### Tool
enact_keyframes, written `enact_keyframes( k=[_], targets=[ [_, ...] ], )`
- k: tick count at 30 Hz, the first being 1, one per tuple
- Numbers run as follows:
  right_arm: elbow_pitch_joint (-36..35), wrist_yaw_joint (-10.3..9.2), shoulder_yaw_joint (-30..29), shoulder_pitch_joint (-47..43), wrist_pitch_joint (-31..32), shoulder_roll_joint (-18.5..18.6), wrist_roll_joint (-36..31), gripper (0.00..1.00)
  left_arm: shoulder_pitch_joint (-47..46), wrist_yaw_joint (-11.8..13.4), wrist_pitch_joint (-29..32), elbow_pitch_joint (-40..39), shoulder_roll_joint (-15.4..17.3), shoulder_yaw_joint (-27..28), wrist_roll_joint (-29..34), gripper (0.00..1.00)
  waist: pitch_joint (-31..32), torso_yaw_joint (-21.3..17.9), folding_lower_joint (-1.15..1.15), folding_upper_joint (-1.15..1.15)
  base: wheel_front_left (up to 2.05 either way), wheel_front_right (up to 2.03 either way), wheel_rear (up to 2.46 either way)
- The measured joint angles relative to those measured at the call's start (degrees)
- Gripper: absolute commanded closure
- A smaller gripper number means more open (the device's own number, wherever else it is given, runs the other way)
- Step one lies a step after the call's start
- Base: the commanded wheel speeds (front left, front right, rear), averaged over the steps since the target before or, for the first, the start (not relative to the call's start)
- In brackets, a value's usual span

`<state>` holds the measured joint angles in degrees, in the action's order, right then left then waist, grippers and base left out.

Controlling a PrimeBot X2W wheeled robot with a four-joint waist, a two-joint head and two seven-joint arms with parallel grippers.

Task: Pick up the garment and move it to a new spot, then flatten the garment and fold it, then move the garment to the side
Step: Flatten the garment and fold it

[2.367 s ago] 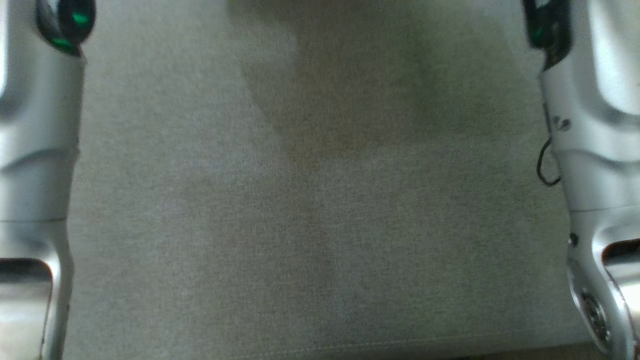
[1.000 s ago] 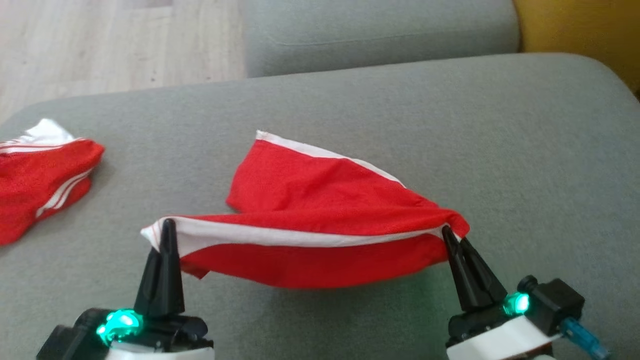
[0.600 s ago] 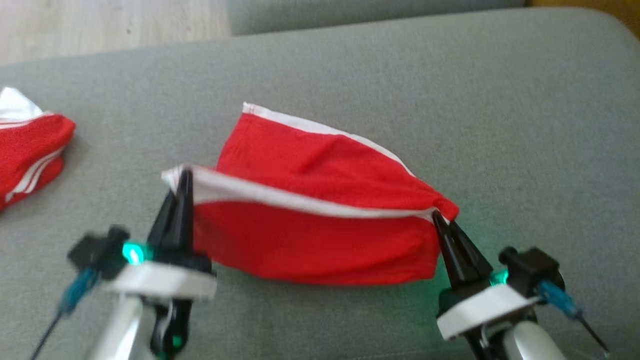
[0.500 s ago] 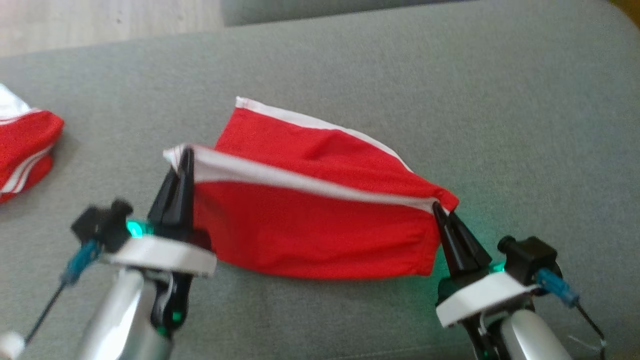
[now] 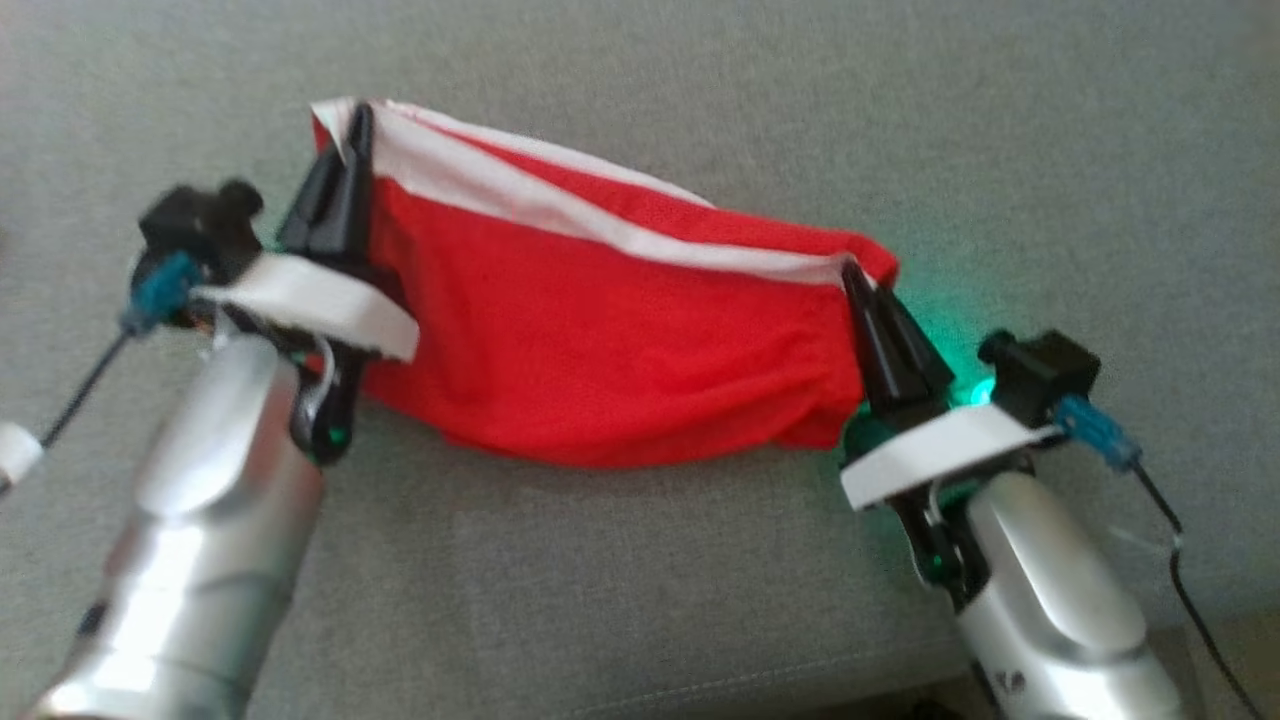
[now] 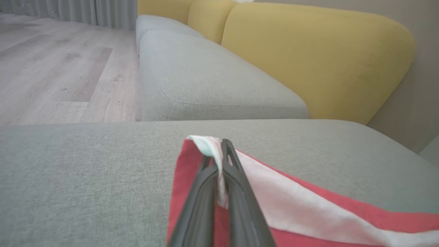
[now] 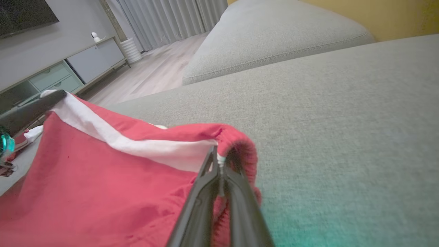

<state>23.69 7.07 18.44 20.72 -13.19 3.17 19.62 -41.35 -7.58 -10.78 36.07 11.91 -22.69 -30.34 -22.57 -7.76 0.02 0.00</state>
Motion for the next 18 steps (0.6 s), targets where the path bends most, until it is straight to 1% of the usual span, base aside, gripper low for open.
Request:
enact_keyframes(
  k=[2, 5, 6, 7, 8, 9, 10, 15, 18],
  targets=[
    [0.6, 0.0, 0.2, 0.9, 0.0, 0.0, 0.1, 1.0, -1.1, 0.0, -0.1, 1.5, 0.0, -0.1, 0.0, 1.0, -0.6, -0.2, 0.0, 0.0, 0.0, 0.0, 0.0],
    [2.2, 0.0, 1.1, 2.8, -0.4, 0.0, 0.2, 1.0, -3.5, 0.0, 0.1, 6.2, 0.0, -0.6, 0.0, 1.0, -1.6, -0.8, 0.0, 0.0, 0.0, 0.0, 0.0],
    [2.6, 0.0, 1.3, 3.1, -0.5, 0.0, 0.5, 0.93, -4.0, 0.0, 0.2, 7.6, -0.1, -0.8, 0.0, 1.0, -1.7, -1.0, -0.01, 0.0, 0.0, 0.0, 0.0],
    [3.1, 0.0, 1.4, 3.3, -0.5, 0.0, 0.6, 0.84, -4.4, 0.0, 0.4, 8.9, -0.2, -1.1, 0.0, 1.0, -1.7, -1.0, -0.01, 0.0, 0.0, 0.0, 0.0],
    [3.3, 0.0, 1.4, 3.4, -0.6, 0.0, 0.6, 0.66, -4.7, 0.0, 0.4, 10.0, -0.3, -1.3, 0.0, 0.71, -1.7, -1.1, -0.01, 0.0, 0.0, 0.0, 0.0],
    [3.6, 0.0, 1.4, 3.4, -0.6, 0.0, 0.6, 0.2, -5.0, 0.0, 0.4, 11.0, -0.5, -1.3, 0.0, 0.51, -1.6, -1.1, -0.02, 0.0, 0.0, 0.0, 0.0],
    [3.9, 0.0, 1.4, 3.4, -0.6, 0.0, 0.9, 0.0, -5.4, 0.0, 0.4, 11.9, -0.7, -1.5, 0.0, 0.0, -1.4, -1.1, -0.02, 0.0, 0.0, 0.0, 0.0],
    [4.6, 0.0, 0.1, 3.4, -1.0, 0.0, 1.0, 0.0, -6.5, 0.0, -0.9, 13.0, -1.8, -3.7, -0.2, 0.0, -0.4, -0.7, -0.02, 0.0, 0.0, 0.0, 0.0],
    [4.5, 0.0, -1.0, 3.2, -1.0, 0.0, 0.4, 0.0, -6.5, 0.0, -1.4, 12.7, -1.9, -5.9, -1.6, 0.0, 0.4, -0.2, -0.02, 0.0, 0.0, 0.0, 0.0]
  ],
)
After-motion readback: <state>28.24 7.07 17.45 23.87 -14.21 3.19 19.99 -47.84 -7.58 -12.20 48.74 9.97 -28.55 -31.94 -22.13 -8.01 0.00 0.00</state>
